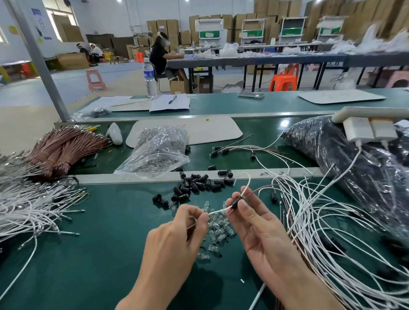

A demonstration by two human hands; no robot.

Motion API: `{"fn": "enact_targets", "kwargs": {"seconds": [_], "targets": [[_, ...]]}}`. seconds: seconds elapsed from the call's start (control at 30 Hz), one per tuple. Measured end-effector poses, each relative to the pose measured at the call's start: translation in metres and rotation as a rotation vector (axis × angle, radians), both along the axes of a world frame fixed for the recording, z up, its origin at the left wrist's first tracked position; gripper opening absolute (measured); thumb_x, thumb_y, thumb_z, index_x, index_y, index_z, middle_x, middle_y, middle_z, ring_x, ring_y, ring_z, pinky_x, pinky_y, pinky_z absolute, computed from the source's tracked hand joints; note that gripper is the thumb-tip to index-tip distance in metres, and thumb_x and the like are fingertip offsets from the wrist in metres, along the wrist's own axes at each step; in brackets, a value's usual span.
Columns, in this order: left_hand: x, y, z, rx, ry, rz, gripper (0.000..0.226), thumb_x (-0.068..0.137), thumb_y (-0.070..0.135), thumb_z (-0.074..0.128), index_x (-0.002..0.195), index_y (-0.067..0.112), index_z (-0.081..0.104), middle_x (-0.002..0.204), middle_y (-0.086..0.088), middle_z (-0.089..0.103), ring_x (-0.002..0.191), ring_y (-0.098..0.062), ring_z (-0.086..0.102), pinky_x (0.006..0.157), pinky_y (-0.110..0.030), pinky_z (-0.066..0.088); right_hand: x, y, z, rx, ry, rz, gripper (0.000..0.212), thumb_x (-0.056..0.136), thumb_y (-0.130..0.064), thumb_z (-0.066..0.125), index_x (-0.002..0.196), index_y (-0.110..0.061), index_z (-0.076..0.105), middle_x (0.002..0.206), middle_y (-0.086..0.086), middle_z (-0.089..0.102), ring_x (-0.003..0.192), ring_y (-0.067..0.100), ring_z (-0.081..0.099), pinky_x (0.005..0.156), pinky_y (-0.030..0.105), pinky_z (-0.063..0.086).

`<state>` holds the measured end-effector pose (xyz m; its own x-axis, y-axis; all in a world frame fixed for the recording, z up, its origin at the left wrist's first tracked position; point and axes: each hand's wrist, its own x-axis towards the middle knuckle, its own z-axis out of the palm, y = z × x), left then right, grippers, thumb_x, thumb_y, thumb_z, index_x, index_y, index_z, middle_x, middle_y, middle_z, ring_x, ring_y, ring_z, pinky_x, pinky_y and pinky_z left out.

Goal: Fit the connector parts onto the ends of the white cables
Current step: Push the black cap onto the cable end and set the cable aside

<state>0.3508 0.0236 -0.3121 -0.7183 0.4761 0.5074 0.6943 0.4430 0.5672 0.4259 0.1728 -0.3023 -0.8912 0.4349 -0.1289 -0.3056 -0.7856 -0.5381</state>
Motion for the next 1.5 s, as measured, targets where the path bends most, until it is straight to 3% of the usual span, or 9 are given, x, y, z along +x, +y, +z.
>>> {"fn": "enact_targets", "kwargs": {"seconds": [0.17,0.3,0.53,0.77,0.9,1.07,1.2,1.37,1.5], "targets": [[0.002,0.000,0.001,0.019,-0.018,-0.012,0.021,0.096,0.055,0.041,0.091,0.037,0.052,0.064,0.016,0.069,0.055,-0.004,0.065,0.059,-0.036,0.056,-0.001,-0.002,-0.002,0.030,0.003,0.001,0.034,0.075,0.002,0.068,0.108,-0.004,0.069,0.101,0.014,0.072,0.090,0.023,0.073,0.071,0.028,0.062],[-0.002,-0.002,-0.001,0.017,-0.054,-0.034,0.020,0.096,0.054,0.040,0.089,0.038,0.049,0.067,0.020,0.067,0.051,-0.005,0.062,0.056,-0.033,0.054,-0.002,-0.005,-0.004,0.127,-0.013,-0.034,0.027,0.073,0.001,0.072,0.097,-0.009,0.078,0.102,0.015,0.074,0.091,0.024,0.074,0.072,0.027,0.061],[-0.012,-0.004,-0.005,-0.050,-0.092,0.003,0.022,0.089,0.056,0.039,0.084,0.037,0.048,0.058,0.020,0.064,0.050,-0.002,0.060,0.053,-0.034,0.051,-0.004,-0.014,-0.010,0.663,-0.214,-0.204,0.029,0.086,-0.006,0.075,0.108,-0.024,0.075,0.103,-0.001,0.078,0.096,0.011,0.073,0.085,0.023,0.057],[-0.009,0.001,-0.007,-0.081,-0.098,0.025,0.021,0.087,0.055,0.042,0.083,0.036,0.050,0.064,0.031,0.063,0.048,0.000,0.060,0.056,-0.035,0.053,-0.003,-0.011,-0.010,0.718,-0.272,-0.232,0.029,0.089,-0.004,0.074,0.106,-0.028,0.074,0.099,-0.007,0.078,0.088,0.006,0.072,0.082,0.022,0.057],[-0.010,0.001,-0.006,-0.054,-0.072,0.022,0.012,0.087,0.052,0.049,0.085,0.040,0.051,0.073,0.033,0.064,0.058,0.003,0.060,0.053,-0.031,0.048,-0.003,-0.009,-0.011,0.676,-0.241,-0.208,0.028,0.088,-0.005,0.074,0.105,-0.028,0.075,0.101,-0.004,0.078,0.092,0.009,0.072,0.083,0.023,0.057],[-0.009,0.001,-0.004,-0.057,0.021,-0.023,0.010,0.087,0.052,0.052,0.092,0.043,0.055,0.084,0.035,0.062,0.066,0.008,0.059,0.052,-0.019,0.044,-0.004,-0.001,-0.010,0.299,-0.109,-0.149,0.027,0.073,-0.004,0.076,0.099,-0.011,0.077,0.100,0.012,0.075,0.090,0.019,0.074,0.077,0.025,0.059],[-0.007,-0.001,-0.002,-0.014,0.048,-0.055,0.010,0.089,0.047,0.053,0.098,0.043,0.056,0.082,0.032,0.062,0.071,0.007,0.061,0.061,-0.008,0.045,-0.004,0.001,-0.011,0.157,-0.045,-0.087,0.034,0.074,0.000,0.071,0.108,-0.001,0.070,0.099,0.015,0.073,0.088,0.022,0.073,0.072,0.024,0.060],[-0.006,0.000,-0.006,-0.017,0.194,-0.109,0.006,0.092,0.029,0.064,0.098,0.030,0.064,0.097,0.023,0.060,0.078,0.000,0.062,0.065,-0.018,0.051,-0.005,-0.001,-0.012,0.098,-0.030,-0.061,0.036,0.075,0.001,0.071,0.111,-0.002,0.067,0.098,0.016,0.073,0.089,0.022,0.073,0.073,0.024,0.060],[-0.005,0.005,-0.009,-0.009,0.222,-0.105,0.023,0.093,0.045,0.057,0.101,0.026,0.067,0.109,0.019,0.058,0.093,-0.001,0.060,0.079,-0.018,0.048,-0.006,-0.005,-0.013,0.105,-0.046,-0.057,0.040,0.074,0.000,0.072,0.114,-0.002,0.066,0.098,0.015,0.073,0.089,0.021,0.073,0.073,0.024,0.060]]}}
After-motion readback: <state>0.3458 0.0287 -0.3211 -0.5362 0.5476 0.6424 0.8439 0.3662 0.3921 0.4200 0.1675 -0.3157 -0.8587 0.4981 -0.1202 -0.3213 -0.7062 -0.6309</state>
